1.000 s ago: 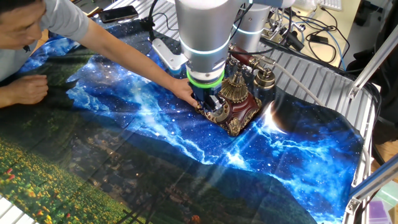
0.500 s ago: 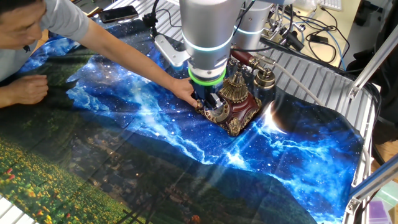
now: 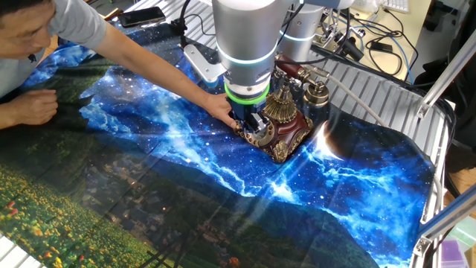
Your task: Dial a number on an old rotary phone
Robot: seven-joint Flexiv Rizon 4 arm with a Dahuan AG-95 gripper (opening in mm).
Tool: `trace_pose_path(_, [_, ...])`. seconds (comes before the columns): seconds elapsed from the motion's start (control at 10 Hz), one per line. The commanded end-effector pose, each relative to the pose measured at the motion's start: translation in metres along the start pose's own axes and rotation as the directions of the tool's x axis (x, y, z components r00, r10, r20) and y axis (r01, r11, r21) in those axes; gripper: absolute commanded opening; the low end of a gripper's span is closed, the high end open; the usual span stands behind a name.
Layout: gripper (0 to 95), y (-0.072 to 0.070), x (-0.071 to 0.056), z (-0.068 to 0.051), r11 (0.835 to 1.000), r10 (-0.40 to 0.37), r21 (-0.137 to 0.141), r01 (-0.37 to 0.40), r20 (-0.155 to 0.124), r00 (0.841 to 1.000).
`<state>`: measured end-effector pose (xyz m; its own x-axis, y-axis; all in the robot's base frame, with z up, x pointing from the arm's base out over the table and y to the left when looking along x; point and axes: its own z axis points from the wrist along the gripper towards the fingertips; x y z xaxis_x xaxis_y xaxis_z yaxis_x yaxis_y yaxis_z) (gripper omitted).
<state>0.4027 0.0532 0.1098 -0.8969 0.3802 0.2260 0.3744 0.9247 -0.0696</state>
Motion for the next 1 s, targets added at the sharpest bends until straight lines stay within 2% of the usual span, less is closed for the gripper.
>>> trace_pose_path(0.1, [0.0, -0.0001, 0.0012, 0.0025, 1.0, 0.001, 0.0, -0.001, 0.002, 1.0])
trace_pose_path(1.0, [0.0, 0.0017, 0.0019, 0.0061, 1.0, 0.007, -0.001, -0.007, 0.01, 1.0])
